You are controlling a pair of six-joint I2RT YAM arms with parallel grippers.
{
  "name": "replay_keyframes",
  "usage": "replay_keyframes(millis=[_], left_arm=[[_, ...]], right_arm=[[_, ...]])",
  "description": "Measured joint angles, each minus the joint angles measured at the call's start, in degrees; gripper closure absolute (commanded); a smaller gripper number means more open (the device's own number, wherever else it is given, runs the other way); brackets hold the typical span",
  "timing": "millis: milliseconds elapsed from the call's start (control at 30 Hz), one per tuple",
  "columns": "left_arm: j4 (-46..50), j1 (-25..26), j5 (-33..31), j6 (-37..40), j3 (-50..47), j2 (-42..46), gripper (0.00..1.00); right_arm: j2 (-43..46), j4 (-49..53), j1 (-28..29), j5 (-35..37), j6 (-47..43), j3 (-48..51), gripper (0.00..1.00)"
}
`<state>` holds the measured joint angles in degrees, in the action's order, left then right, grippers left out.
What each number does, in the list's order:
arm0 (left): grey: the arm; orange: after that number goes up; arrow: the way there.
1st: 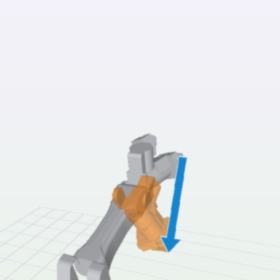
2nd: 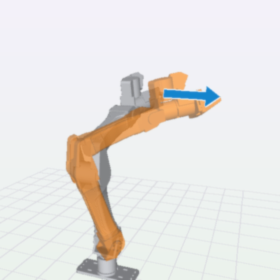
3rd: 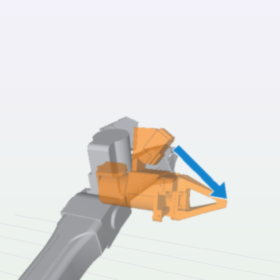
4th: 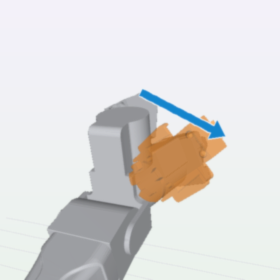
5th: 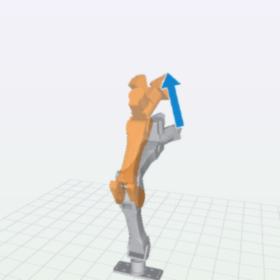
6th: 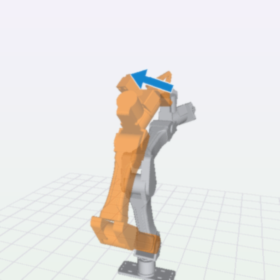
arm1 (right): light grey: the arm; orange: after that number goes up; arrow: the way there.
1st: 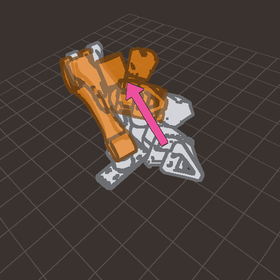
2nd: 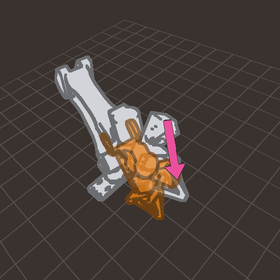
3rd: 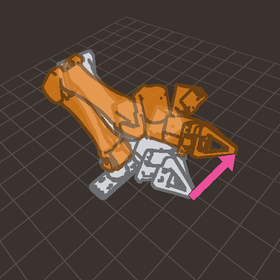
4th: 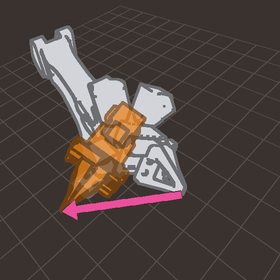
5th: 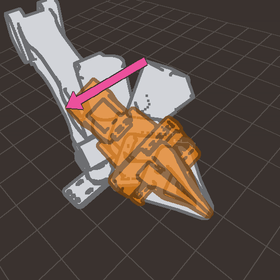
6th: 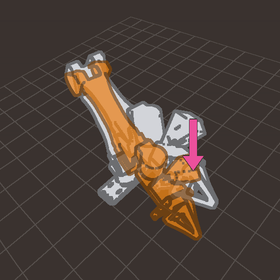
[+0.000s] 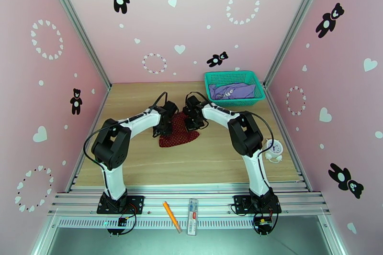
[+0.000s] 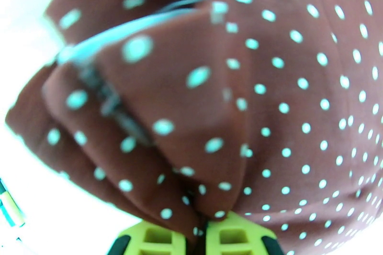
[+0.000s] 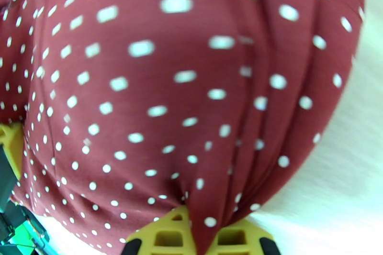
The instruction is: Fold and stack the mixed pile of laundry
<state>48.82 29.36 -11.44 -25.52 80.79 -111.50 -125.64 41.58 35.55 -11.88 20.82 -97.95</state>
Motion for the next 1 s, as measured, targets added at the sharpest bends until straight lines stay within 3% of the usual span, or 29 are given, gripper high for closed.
replay_keyframes(millis=[267,433,633,800,967,1000], left_arm=[[-1.44,-5.33,-2.08,-0.59,13.94,-7.08,1.0],[-3.34,-9.49,-1.97,2.4,27.17,-17.27,1.0],[-1.53,-13.03,1.29,5.09,45.99,-31.45,1.0],[2.12,-13.2,3.23,6.03,61.83,-39.74,1.0],[3.04,-13.64,5.88,5.68,65.42,-41.68,1.0],[3.08,-13.81,6.64,5.49,65.59,-41.94,0.95]], right_arm=[[-1.64,-0.28,-0.11,9.51,-1.05,-15.52,1.0],[-9.99,-3.45,-1.09,13.94,-0.48,-25.86,1.0],[-23.15,-3.58,-3.5,16.22,1.81,-36.57,1.0],[-27.15,-2.69,-5.03,16.96,3.28,-43.69,1.0],[-27.54,-2.75,-7.23,16.52,4.59,-47.17,1.0],[-27.76,-2.75,-7.63,16.22,4.83,-47.47,0.97]])
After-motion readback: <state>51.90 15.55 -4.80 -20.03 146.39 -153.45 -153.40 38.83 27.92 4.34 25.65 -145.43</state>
